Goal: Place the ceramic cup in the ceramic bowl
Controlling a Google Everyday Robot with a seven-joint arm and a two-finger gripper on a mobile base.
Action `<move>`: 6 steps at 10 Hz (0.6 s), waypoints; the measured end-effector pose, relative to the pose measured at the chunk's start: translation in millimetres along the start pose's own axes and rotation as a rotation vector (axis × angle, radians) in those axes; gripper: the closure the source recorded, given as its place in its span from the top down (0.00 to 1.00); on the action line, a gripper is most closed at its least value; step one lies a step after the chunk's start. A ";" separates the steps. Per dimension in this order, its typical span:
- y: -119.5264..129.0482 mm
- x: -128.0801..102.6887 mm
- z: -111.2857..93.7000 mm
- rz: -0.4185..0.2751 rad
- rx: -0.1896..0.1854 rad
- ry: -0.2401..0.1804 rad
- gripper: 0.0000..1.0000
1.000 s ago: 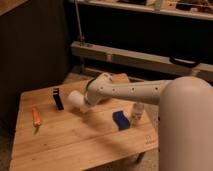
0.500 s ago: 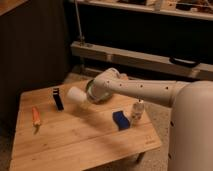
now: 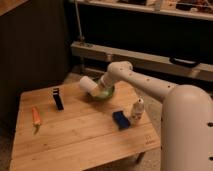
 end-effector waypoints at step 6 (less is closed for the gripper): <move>-43.6 -1.6 -64.4 0.030 -0.118 -0.071 0.00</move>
